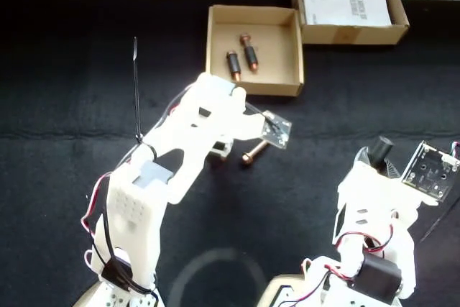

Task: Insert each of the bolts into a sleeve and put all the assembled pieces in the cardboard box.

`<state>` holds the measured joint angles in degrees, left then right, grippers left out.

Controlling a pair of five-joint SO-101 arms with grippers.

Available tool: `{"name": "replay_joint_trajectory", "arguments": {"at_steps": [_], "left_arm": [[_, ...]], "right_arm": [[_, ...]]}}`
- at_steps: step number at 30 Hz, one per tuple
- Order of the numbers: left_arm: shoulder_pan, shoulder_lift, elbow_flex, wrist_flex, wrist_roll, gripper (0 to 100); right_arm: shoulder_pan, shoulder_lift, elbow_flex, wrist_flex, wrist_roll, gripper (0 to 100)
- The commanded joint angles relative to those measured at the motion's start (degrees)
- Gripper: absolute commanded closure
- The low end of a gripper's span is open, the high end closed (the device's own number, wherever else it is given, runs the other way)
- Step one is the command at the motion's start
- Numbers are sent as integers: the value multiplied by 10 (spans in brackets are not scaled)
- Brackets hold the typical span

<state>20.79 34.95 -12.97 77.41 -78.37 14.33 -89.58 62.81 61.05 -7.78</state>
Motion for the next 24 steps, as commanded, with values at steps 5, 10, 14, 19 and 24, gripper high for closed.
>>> {"name": "replay_joint_trajectory", "arguments": {"at_steps": [5,10,14,19,24], "left_arm": [[-20,0,-19,46,-40,949],[-12,-4,-19,64,-60,993],[9,-13,-23,109,-56,992],[31,-57,-67,154,45,992],[34,-83,-98,154,141,992]], "right_arm": [[7,-5,-3,-12,3,991],[7,-5,-2,-12,3,991],[7,-5,-2,-12,2,991],[2,-5,-2,-12,2,991],[-35,-5,-2,-9,2,991]]}}
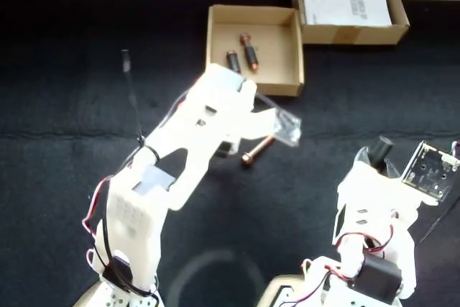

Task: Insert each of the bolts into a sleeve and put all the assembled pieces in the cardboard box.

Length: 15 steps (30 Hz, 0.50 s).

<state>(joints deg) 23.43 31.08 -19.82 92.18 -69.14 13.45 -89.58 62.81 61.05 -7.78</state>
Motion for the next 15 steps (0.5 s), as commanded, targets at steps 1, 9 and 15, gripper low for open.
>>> {"name": "replay_joint_trajectory", "arguments": {"at_steps": [1,9,15], "left_arm": [[7,-47,-29,6,66,992],[2,-74,-65,6,258,992],[-24,-106,-113,6,408,992]], "right_arm": [[-33,-5,-2,-9,2,991],[-108,-5,33,-29,2,991],[-150,-5,73,-73,4,991]]}}
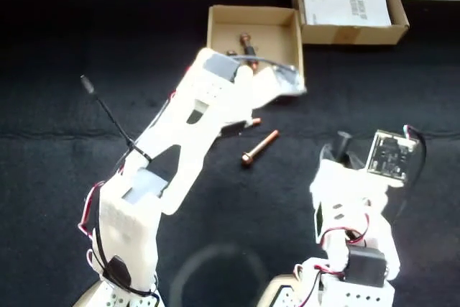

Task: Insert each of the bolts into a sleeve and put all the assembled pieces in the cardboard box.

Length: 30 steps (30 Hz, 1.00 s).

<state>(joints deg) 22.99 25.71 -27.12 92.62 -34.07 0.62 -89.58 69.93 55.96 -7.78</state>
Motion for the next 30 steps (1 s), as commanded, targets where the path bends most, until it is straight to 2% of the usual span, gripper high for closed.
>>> {"name": "replay_joint_trajectory", "arguments": {"at_steps": [1,7,17,21,26,30], "left_arm": [[-29,-60,-48,2,73,992],[-73,-114,-73,-2,166,992],[-118,-183,-71,-3,356,992],[-127,-186,-71,-3,421,992],[-124,-182,-70,-1,537,992],[-111,-181,-70,-3,588,992]], "right_arm": [[-30,-4,1,-26,5,991],[-98,-4,5,-71,4,991],[-185,-4,89,-241,5,991],[-196,-5,120,-310,5,991],[-196,-5,166,-394,3,991],[-196,-8,207,-453,3,991]]}}
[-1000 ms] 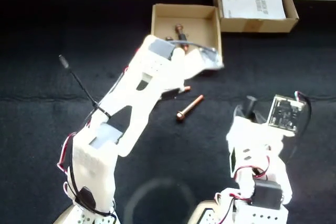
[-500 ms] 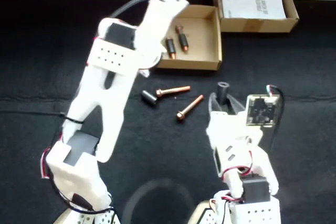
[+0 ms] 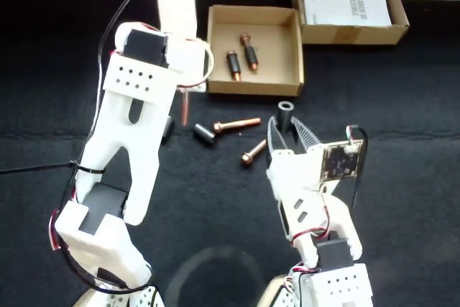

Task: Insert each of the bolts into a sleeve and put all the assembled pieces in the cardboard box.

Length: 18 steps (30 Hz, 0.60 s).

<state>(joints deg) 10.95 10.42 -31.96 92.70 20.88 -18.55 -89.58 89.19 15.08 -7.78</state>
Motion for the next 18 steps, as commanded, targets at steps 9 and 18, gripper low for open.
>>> {"name": "replay_joint_trajectory", "arguments": {"at_steps": [9,18], "left_arm": [[44,-28,-22,-24,93,992],[50,-33,-22,-95,91,992]], "right_arm": [[-11,-8,115,-206,2,991],[-32,-5,145,-244,2,991]]}}
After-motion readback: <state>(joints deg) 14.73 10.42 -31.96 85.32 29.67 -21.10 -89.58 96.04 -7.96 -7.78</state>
